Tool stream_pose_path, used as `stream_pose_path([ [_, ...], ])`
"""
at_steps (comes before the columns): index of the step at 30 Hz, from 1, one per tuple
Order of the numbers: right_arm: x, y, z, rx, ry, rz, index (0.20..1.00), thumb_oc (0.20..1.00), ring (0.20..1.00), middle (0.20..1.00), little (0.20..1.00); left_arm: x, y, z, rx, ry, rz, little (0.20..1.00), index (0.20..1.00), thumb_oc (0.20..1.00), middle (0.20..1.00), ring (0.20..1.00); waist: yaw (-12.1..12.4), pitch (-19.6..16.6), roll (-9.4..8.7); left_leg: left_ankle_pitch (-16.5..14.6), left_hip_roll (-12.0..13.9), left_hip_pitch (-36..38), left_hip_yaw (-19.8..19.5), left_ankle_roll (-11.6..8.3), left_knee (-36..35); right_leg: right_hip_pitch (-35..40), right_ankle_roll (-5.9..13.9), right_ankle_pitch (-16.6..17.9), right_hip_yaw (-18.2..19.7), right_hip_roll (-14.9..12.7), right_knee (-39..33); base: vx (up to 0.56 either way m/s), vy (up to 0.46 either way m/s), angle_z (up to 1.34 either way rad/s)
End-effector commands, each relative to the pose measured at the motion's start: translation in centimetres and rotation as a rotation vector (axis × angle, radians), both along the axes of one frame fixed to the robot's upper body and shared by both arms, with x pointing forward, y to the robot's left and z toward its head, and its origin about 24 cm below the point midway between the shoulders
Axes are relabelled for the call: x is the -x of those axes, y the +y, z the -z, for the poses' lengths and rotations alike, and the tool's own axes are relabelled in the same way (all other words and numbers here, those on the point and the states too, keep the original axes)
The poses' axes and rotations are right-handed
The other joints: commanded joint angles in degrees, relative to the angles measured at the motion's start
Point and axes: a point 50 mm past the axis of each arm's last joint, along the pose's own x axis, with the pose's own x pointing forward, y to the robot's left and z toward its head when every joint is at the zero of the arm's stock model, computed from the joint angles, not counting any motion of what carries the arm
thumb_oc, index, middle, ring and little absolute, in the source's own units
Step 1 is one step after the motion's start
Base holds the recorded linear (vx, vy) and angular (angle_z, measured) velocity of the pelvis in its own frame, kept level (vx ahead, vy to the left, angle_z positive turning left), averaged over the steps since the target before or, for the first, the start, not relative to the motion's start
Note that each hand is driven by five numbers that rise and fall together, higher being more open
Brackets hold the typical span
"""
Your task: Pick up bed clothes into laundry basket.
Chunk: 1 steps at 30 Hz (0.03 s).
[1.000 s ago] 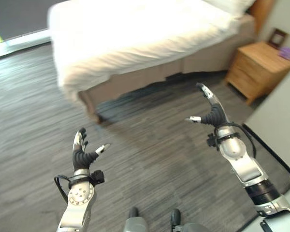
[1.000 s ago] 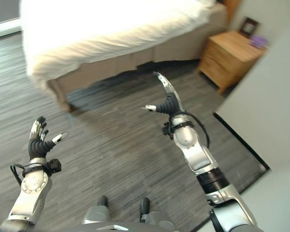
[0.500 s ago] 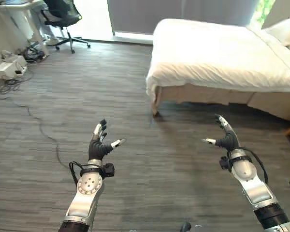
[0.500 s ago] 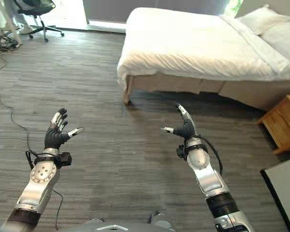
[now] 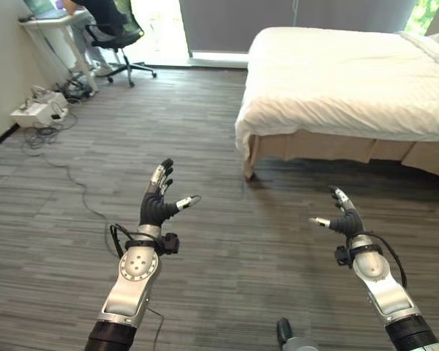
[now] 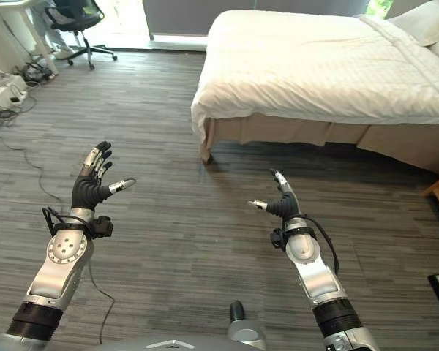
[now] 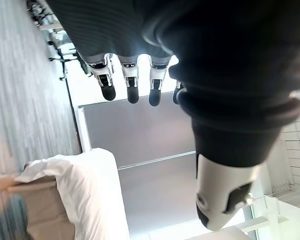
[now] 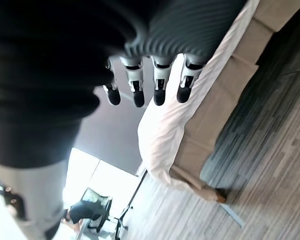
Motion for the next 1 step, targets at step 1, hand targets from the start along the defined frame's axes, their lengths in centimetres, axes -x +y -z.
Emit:
stream_pose_path([
  [1,-0.73,1.29,-3.27,-0.110,-0.162,-0.063,1.000,1.000,1.000,1.000,1.000,0.02,1.08,-0.79,0.004,-0.033,-0.011,1.000,1.000,1.000,1.000,1.000,0.8,-0.5,-1.72,-0.6,4.4,-2.9,0.4,-2.51,0.3,3.1,1.74,-8.5,-4.1,-6.2,0.8,0.00,-0.011,-0.13],
])
